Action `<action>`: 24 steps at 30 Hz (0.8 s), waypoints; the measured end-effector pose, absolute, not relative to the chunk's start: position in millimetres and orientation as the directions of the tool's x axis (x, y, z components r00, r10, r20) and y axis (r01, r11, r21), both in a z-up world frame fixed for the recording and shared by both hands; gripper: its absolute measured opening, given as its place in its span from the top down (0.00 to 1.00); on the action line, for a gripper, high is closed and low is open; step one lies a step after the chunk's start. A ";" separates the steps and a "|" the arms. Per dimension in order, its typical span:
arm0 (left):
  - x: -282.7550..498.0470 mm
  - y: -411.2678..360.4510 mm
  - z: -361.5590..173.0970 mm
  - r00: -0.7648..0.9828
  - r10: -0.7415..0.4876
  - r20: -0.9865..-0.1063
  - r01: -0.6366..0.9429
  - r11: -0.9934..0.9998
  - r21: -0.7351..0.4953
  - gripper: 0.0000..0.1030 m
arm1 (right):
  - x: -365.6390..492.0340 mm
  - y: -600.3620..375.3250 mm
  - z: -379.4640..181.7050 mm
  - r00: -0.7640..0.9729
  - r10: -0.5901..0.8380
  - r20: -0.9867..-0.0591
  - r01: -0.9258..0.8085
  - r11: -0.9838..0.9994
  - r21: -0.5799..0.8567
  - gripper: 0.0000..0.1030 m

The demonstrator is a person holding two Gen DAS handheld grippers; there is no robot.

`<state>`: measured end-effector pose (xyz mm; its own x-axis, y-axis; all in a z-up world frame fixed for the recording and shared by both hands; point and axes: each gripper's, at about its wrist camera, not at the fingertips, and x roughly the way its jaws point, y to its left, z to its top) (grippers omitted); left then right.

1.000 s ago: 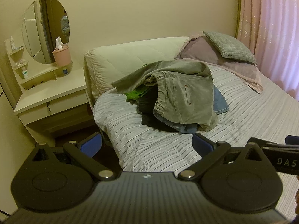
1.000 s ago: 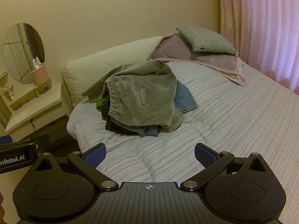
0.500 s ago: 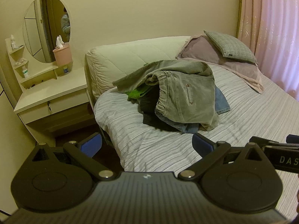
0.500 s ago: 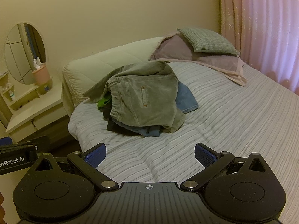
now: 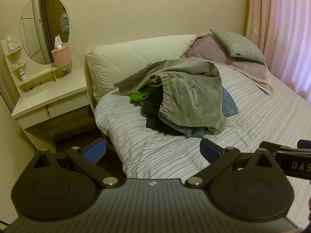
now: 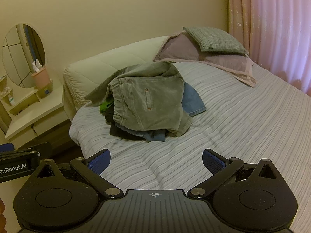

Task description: Fold clothes

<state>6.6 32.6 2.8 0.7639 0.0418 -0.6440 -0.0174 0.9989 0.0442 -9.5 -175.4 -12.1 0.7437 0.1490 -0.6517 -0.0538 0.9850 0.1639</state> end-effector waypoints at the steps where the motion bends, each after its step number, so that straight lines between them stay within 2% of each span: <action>1: 7.9 32.0 2.8 0.763 0.041 -0.645 -0.016 0.999 0.045 0.01 | -8.4 -175.5 -12.2 0.743 0.149 -0.652 -0.053 0.985 0.164 0.00; 24: 61.4 26.3 -5.0 0.729 0.037 -0.683 0.019 0.997 0.074 0.01 | 30.7 -182.6 -17.9 0.717 0.151 -0.681 -0.029 0.982 0.187 0.00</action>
